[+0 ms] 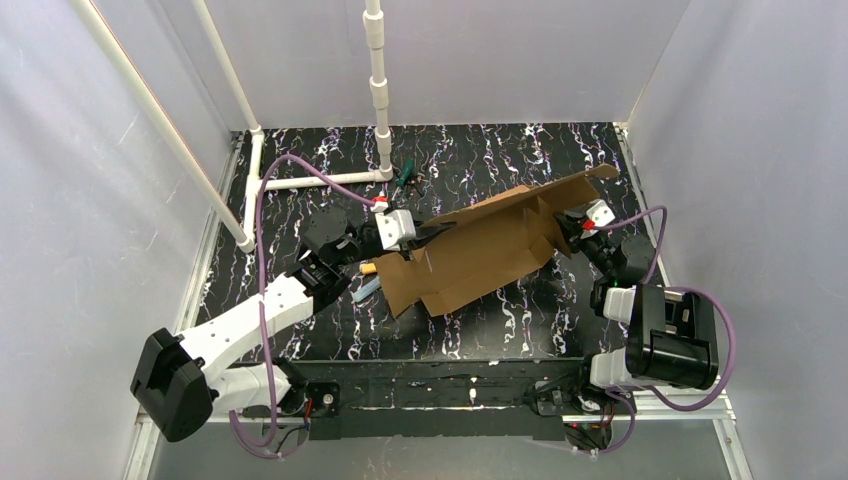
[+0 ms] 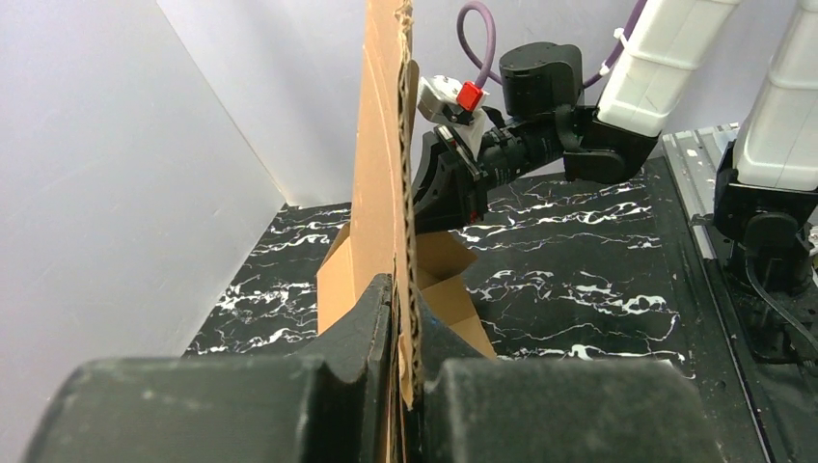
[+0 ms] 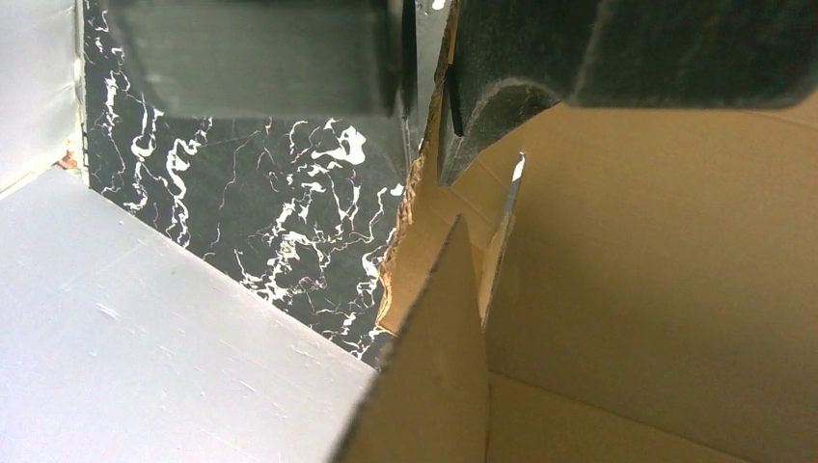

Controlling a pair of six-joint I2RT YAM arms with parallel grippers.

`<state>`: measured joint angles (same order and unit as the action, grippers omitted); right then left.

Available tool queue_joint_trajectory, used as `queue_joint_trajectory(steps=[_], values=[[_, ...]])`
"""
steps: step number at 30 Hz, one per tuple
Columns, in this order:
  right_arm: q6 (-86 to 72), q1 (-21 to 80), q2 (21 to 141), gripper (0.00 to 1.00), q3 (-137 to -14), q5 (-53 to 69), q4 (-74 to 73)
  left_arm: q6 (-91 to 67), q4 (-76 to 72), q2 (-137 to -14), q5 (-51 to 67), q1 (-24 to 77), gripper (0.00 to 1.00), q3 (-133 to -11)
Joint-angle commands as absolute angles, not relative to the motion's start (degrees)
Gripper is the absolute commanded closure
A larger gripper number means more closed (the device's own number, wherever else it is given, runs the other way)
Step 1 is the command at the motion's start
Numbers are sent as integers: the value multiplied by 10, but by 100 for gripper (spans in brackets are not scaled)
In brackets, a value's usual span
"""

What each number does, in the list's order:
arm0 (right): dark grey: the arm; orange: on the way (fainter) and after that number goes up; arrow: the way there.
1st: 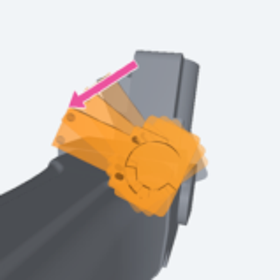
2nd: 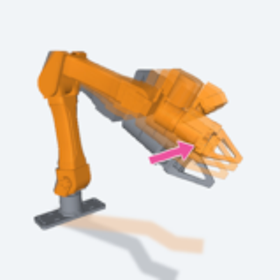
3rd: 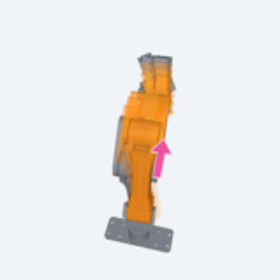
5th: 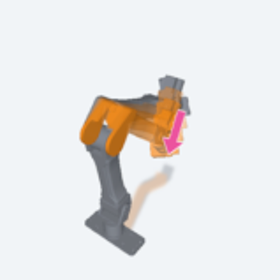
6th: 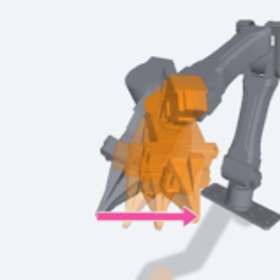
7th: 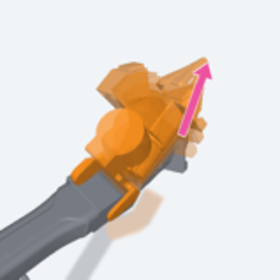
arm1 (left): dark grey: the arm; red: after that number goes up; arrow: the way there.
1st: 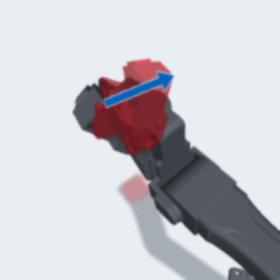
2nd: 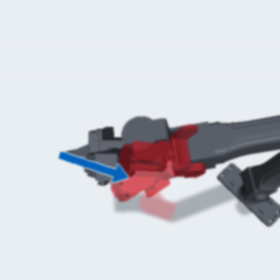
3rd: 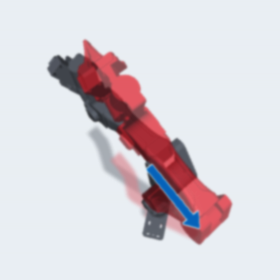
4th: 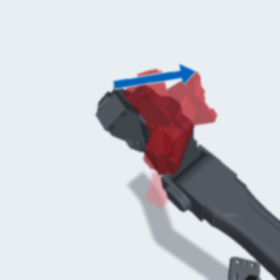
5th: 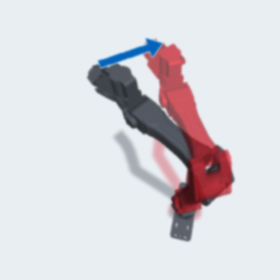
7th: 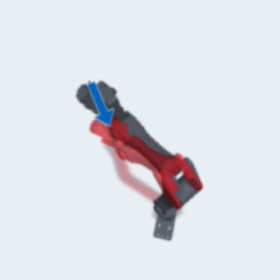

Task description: Fold the paper box

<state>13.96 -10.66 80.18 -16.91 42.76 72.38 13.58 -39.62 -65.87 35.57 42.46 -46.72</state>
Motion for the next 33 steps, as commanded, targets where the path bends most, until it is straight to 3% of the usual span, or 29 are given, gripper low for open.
queue_joint_trajectory(steps=[1,11,23,28,33], values=[[160,-111,799,80,-157,473,651,124,-399,-632,326,434,100,-450],[180,-112,785,83,-174,502,587,90,-434,-606,242,450,100,-408],[335,-105,734,88,-226,588,288,80,-446,-593,304,452,100,-384],[458,-105,727,83,-247,584,143,63,-449,-574,299,454,100,-371],[424,-105,730,79,-237,555,182,44,-464,-565,261,457,100,-355]])
